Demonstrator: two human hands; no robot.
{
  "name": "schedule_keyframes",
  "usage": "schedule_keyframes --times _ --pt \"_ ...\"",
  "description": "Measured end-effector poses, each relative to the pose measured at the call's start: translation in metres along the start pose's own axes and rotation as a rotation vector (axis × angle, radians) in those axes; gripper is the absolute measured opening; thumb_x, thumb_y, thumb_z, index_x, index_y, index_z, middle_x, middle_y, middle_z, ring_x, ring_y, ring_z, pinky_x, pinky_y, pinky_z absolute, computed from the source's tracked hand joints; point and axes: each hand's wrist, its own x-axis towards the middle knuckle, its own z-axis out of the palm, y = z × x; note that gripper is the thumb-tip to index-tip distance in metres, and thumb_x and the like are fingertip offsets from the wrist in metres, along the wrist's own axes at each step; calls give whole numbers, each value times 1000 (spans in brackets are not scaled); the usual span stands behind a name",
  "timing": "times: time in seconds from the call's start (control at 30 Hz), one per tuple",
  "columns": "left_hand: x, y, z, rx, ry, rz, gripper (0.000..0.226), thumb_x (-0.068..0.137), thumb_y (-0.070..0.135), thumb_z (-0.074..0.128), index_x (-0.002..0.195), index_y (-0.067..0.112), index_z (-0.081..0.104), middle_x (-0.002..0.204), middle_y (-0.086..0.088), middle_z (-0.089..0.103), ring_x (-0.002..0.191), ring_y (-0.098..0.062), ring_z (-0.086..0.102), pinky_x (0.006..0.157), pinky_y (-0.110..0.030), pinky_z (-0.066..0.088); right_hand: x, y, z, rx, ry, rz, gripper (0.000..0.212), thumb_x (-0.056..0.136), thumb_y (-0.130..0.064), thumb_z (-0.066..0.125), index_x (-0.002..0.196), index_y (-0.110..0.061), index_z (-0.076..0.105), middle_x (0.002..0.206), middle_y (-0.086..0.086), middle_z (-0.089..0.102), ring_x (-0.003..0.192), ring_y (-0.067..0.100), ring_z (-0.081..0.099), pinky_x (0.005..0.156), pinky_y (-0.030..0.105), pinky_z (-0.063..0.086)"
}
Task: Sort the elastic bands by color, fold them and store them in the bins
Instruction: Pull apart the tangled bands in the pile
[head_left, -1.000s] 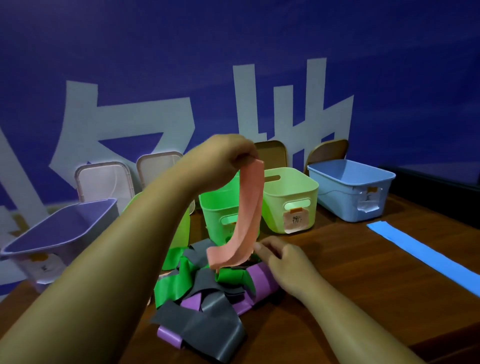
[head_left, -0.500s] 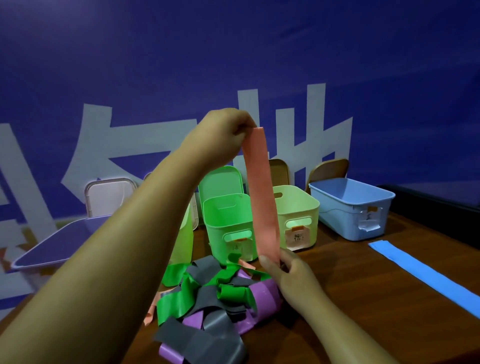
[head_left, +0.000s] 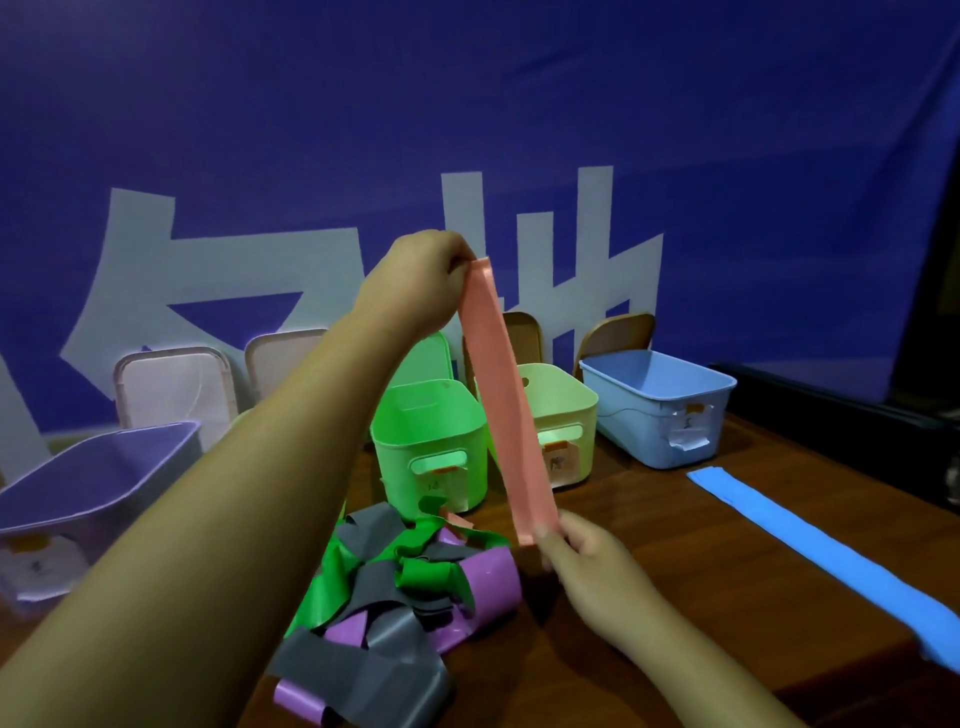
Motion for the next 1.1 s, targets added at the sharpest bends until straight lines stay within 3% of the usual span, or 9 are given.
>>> schedule_keyframes --times 0.1,0.27,0.33,0.43,0.57,0.7,0.8,0.87,1.1 --pt "-3 12 28 13 -54 -18 24 104 23 51 113 21 73 102 1 68 94 -22 64 76 -37 48 -26 12 -28 -14 21 92 27 108 -41 55 88 -34 72 65 -11 59 56 8 51 58 30 38" --pt "-22 38 94 94 -195 36 22 97 27 55 110 25 72 110 -6 68 102 -33 66 80 -42 56 -75 21 -65 133 74 400 29 101 -33 66 90 -10 79 66 3 61 49 15 45 47 29 34" --pt "-34 49 121 137 -231 63 19 95 27 55 106 24 71 108 -7 67 101 -35 67 78 -44 57 -91 24 -79 166 109 446 27 100 -31 68 91 -10 80 67 3 67 46 15 46 44 26 34" --pt "-54 64 155 221 -318 77 19 94 23 56 107 22 70 108 -6 67 98 -34 67 68 -39 48 -110 31 -97 154 99 455 26 100 -31 68 93 -9 81 72 5 70 45 16 47 41 25 35" --pt "-79 78 190 306 -452 109 23 95 20 57 116 19 68 112 -8 66 98 -34 67 71 -40 53 -125 43 -110 120 44 490 26 100 -30 68 95 -8 81 74 5 72 45 18 50 40 26 34" --pt "-104 82 214 408 -573 142 22 94 26 65 115 21 71 95 -2 60 95 -28 66 75 -37 56 -130 51 -114 166 19 517 26 101 -29 67 98 -7 81 71 6 68 44 18 49 40 25 33" --pt "-119 78 228 487 -631 186 25 98 27 59 119 20 70 110 -5 63 105 -31 66 77 -38 51 -130 53 -115 187 12 530 27 100 -29 68 97 -5 81 70 6 67 44 18 49 41 25 32" --pt "-126 74 234 522 -625 202 25 98 26 58 118 18 72 117 -8 61 102 -33 66 75 -37 49 -129 54 -116 176 1 541 27 99 -29 68 96 -5 81 70 6 67 44 18 50 41 25 33" --pt "-134 73 241 564 -666 139 28 97 21 62 122 12 71 130 -14 56 109 -41 64 88 -50 62 -127 57 -119 166 -31 531 30 97 -35 70 90 -9 83 69 5 68 47 17 53 43 26 39"
